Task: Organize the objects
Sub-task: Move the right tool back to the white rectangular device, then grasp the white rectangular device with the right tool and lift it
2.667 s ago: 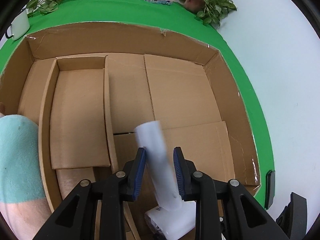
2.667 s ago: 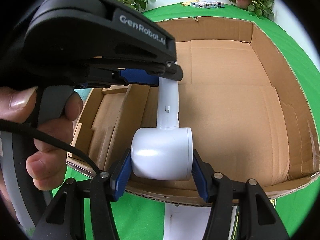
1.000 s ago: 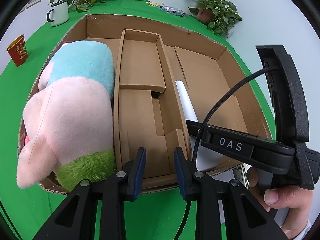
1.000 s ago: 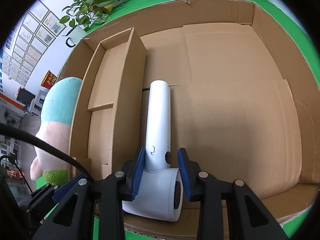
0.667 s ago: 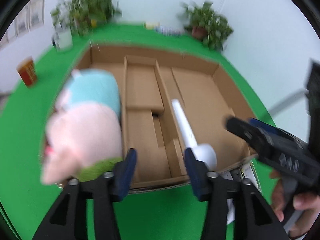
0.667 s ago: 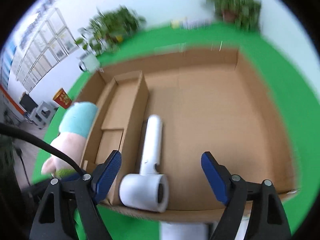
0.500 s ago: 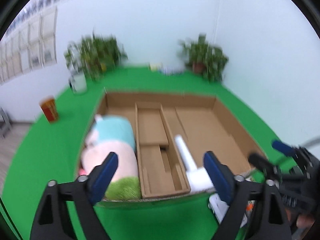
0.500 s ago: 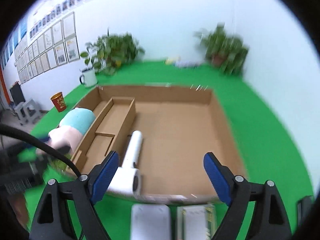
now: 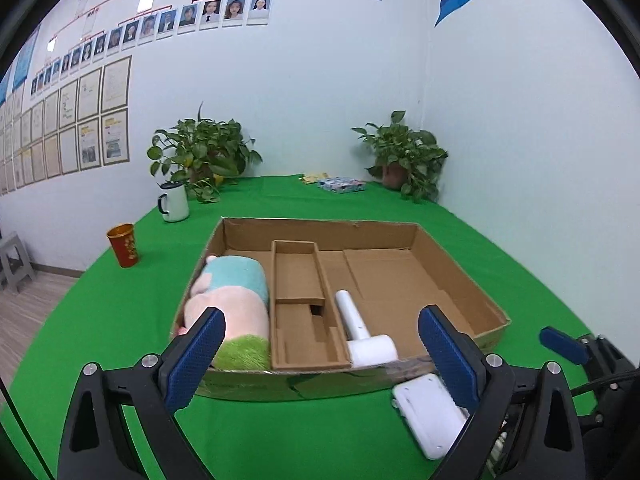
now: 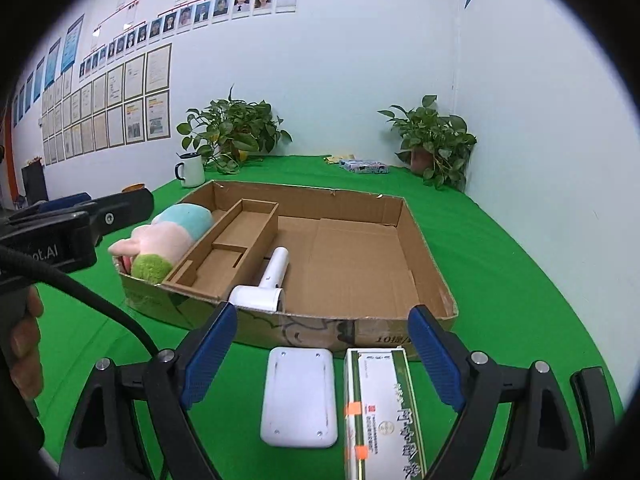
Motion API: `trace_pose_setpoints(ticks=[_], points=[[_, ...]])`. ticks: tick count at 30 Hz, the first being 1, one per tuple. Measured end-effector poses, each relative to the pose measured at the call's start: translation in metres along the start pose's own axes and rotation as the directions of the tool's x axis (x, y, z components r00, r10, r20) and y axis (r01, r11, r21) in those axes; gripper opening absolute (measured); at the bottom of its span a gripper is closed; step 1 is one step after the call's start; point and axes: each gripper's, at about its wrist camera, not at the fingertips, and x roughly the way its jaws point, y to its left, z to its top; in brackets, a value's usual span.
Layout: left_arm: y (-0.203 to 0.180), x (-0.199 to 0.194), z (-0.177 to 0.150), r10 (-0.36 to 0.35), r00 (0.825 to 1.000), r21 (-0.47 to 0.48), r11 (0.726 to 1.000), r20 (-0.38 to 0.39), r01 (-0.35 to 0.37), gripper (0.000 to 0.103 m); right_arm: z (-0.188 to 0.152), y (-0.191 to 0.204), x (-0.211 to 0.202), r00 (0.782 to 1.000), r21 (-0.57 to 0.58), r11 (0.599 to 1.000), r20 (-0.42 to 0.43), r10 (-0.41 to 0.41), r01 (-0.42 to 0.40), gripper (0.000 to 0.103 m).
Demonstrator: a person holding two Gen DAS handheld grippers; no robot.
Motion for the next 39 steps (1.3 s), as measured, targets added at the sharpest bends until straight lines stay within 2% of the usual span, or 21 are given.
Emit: trace_pose_setpoints(ticks=[4,8,12,16,20,26,30,33,35,39], points=[[0.000,-0.007,-0.005,-0.002,1.000,-0.018,1.000,0.021,0.002,0.098,-0.007,0.003,-0.004,1.000,0.001,1.000,0.002,0.022,-0.022,0.087],[0.003,-0.007,-0.019,-0.001,1.000,-0.014,1.000,0.003,0.001,0.098,-0.019,0.008,0.003,0.993,-0.008,0.994,-0.045,0.110,-0.111,0.087],[0.008,0.010,-0.041,-0.034,0.997,-0.012,0.999,-0.067,0.033,0.098,-0.041,0.012,0.022,0.966,0.002,0.976,-0.143,0.216,-0.218,0.087],[0.007,0.030,-0.065,-0.055,0.989,-0.010,0.998,-0.139,0.055,0.098,-0.053,0.016,0.047,0.922,0.012,0.956,-0.260,0.286,-0.293,0.087],[0.009,0.044,-0.079,-0.070,0.983,-0.031,0.997,-0.171,0.066,0.098,-0.060,0.007,0.070,0.903,0.040,0.961,-0.332,0.271,-0.273,0.086],[0.016,0.056,-0.089,-0.070,0.977,-0.050,0.997,-0.202,0.061,0.098,-0.064,-0.005,0.083,0.917,-0.052,0.981,-0.366,0.157,-0.189,0.086],[0.018,0.061,-0.094,-0.077,0.973,-0.057,0.996,-0.218,0.066,0.098,-0.066,-0.003,0.084,0.912,-0.055,0.979,-0.377,0.162,-0.196,0.085],[0.021,0.065,-0.095,-0.078,0.970,-0.064,0.996,-0.228,0.065,0.098,-0.070,0.008,0.090,0.899,-0.075,0.973,-0.403,0.172,-0.220,0.077],[0.024,0.066,-0.095,-0.088,0.968,-0.073,0.995,-0.235,0.073,0.098,-0.075,0.010,0.094,0.902,-0.082,0.979,-0.411,0.137,-0.186,0.070],[0.029,0.065,-0.096,-0.109,0.960,-0.084,0.992,-0.257,0.090,0.098,-0.077,0.005,0.091,0.901,-0.042,0.984,-0.409,0.144,-0.176,0.068]])
